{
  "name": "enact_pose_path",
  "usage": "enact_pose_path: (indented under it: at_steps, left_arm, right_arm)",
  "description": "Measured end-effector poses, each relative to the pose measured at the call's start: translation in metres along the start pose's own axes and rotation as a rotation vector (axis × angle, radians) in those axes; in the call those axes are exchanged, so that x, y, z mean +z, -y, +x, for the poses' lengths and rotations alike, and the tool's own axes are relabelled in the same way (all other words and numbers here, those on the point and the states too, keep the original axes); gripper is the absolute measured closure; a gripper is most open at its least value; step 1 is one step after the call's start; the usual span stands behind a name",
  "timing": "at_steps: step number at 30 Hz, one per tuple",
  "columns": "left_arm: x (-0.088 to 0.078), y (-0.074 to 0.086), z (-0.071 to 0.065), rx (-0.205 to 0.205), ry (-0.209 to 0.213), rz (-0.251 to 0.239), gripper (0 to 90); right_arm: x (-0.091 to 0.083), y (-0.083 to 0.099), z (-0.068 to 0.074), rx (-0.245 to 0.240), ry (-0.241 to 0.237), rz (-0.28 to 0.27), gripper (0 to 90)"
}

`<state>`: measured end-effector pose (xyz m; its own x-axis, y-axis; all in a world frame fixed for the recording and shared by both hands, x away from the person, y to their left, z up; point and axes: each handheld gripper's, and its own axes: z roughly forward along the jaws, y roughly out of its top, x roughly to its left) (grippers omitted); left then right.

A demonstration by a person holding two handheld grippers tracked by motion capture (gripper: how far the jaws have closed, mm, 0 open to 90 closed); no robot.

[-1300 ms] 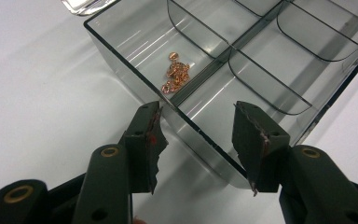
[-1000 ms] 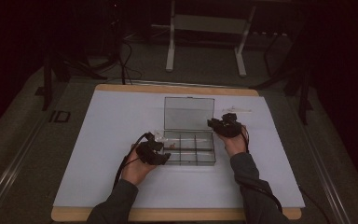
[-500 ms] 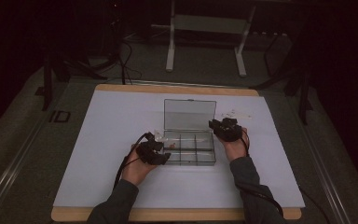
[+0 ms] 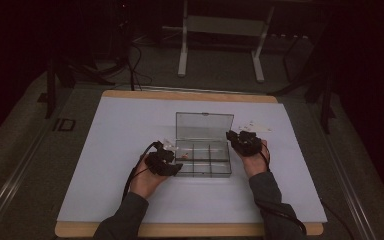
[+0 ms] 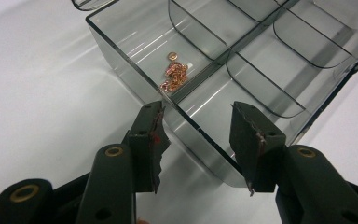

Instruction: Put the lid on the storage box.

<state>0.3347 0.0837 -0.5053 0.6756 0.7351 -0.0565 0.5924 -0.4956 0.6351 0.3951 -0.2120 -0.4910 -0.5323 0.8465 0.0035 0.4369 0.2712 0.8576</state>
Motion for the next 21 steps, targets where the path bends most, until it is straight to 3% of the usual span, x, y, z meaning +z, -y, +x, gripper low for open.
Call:
enact_pose_path:
  at_steps: [8,11,21]
  left_arm:
    - [-0.006,-0.001,0.001,-0.001,0.024,0.004,55.4]
    - [-0.009,-0.002,0.002,-0.009,0.044,-0.017,56.2]
    - [-0.02,-0.008,-0.003,0.004,0.047,-0.077,59.0]
  right_arm:
    - [-0.004,0.002,0.001,-0.002,0.009,0.0,86.0]
    - [-0.005,0.003,0.001,-0.003,0.01,0.0,86.5]
    - [-0.009,0.006,0.003,-0.006,0.014,-0.006,87.1]
